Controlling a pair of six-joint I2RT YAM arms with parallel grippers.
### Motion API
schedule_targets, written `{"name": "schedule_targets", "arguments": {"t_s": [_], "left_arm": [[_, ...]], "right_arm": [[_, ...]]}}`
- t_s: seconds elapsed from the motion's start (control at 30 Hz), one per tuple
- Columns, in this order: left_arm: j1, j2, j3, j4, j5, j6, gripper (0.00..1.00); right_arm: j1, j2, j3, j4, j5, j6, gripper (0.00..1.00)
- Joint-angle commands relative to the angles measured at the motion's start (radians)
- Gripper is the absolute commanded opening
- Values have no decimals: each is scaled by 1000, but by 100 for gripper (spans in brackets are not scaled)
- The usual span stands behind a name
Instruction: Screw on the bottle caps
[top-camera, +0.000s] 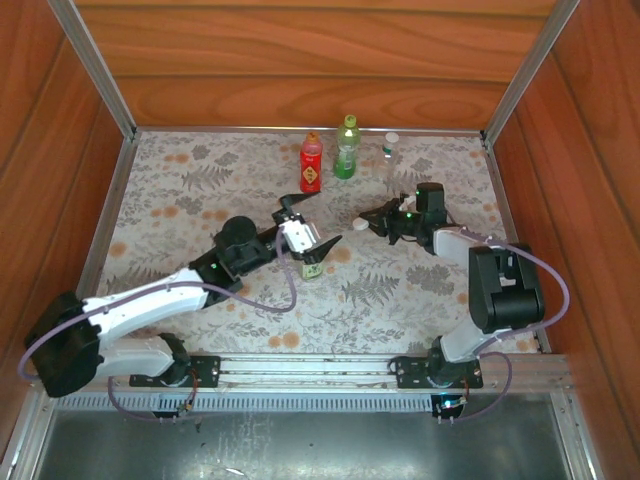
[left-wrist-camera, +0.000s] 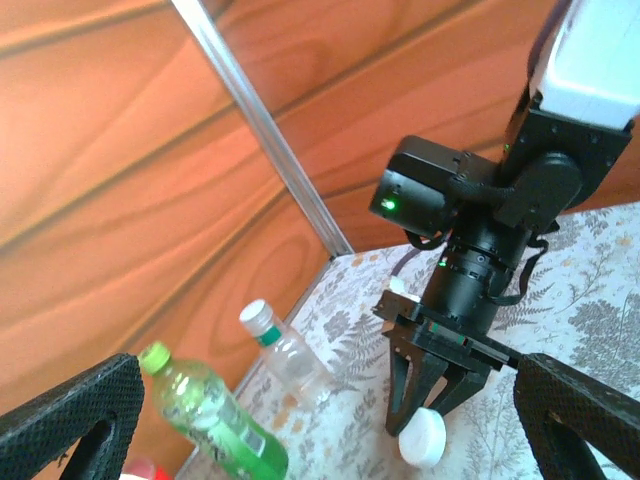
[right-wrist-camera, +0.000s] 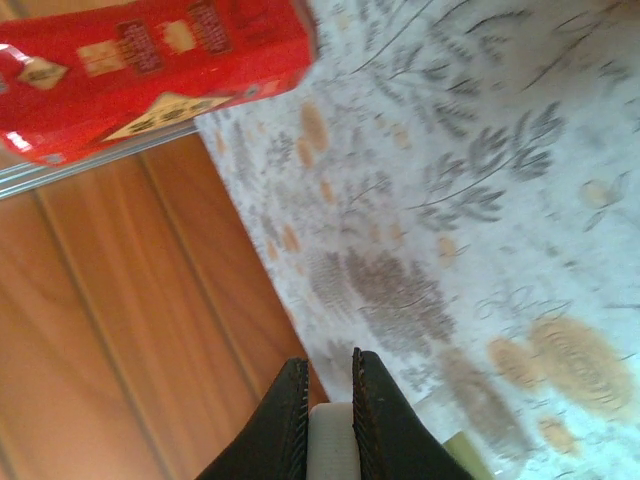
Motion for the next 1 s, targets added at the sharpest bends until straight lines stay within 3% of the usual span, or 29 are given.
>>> {"name": "schedule_targets", "arguments": {"t_s": [0.0,0.23,0.43,0.67,0.73,0.9,0.97], "left_arm": [[38,-99,-81,-34,-76,-166,100],[104,-262,-212,-75,-115,-261,100],[132,-305,-262,-122,-155,-312,100],[140,-326,-288,-138,-177,-346,100],[143,-324,-293,-140,-180,-350,100],[150,-334,-332,-141,-158,-392,100],[152,-346,-354,-141,-146,-423,100]], "right_arm": [[-9,31,-3,-20,82,-127,10],[-8,111,-28,28,212,-283,12],[-7,111,-72,61,301,-361,12],[-9,130,-78,41,330,-387,20],[-11,124,-83,40,334,-386,26],[-18,50,-96,-6,386,-400,56],[-22,-5,-89,-63,428,-414,62]]}}
